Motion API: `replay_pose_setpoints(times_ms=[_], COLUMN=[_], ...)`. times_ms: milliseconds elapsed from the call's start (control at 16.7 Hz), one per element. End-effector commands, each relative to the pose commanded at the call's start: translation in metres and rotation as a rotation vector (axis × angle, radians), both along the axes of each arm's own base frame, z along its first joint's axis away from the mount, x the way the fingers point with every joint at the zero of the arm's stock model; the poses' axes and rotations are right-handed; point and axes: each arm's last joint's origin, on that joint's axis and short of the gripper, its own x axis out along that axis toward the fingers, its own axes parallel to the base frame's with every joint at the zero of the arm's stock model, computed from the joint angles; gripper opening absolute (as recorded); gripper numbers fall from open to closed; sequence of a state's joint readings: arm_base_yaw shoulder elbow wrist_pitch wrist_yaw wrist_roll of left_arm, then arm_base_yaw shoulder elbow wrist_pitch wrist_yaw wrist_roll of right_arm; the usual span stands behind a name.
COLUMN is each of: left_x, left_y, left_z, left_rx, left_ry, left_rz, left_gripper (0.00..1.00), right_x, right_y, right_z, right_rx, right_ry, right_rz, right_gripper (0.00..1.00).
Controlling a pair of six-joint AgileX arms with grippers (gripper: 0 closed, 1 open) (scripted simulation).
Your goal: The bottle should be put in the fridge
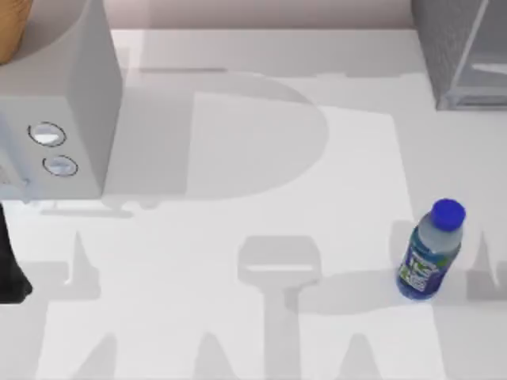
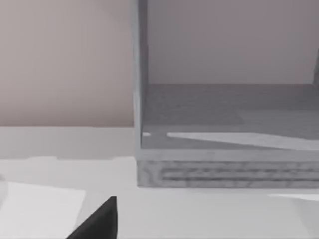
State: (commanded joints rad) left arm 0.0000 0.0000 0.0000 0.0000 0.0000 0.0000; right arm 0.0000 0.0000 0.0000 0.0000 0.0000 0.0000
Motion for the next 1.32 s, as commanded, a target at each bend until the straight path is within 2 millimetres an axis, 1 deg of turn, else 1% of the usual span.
replay_pose_setpoints(times_ms=[300, 600, 1020, 1320], left_x=[0.0, 0.0, 0.0, 0.0], left_y=[0.0, 0.0, 0.0, 0.0], left_z=[0.0, 0.0, 0.0, 0.0], left_rx=[0.0, 0.0, 0.0, 0.0], left_ry=[0.0, 0.0, 0.0, 0.0], left_rz=[0.0, 0.0, 0.0, 0.0], left_gripper=[1.0, 1.0, 1.0, 1.0], right_x=[0.004, 0.021, 0.048, 0.055], right_y=[0.0, 0.003, 0.008, 0.011], right_z=[0.0, -0.009, -0.034, -0.057], right_rx=[-0.004, -0.038, -0.091, -0.109], right_ry=[0.008, 0.063, 0.131, 0.161], right_rz=[0.025, 0.145, 0.398, 0.576], right_gripper=[1.0, 1.0, 1.0, 1.0])
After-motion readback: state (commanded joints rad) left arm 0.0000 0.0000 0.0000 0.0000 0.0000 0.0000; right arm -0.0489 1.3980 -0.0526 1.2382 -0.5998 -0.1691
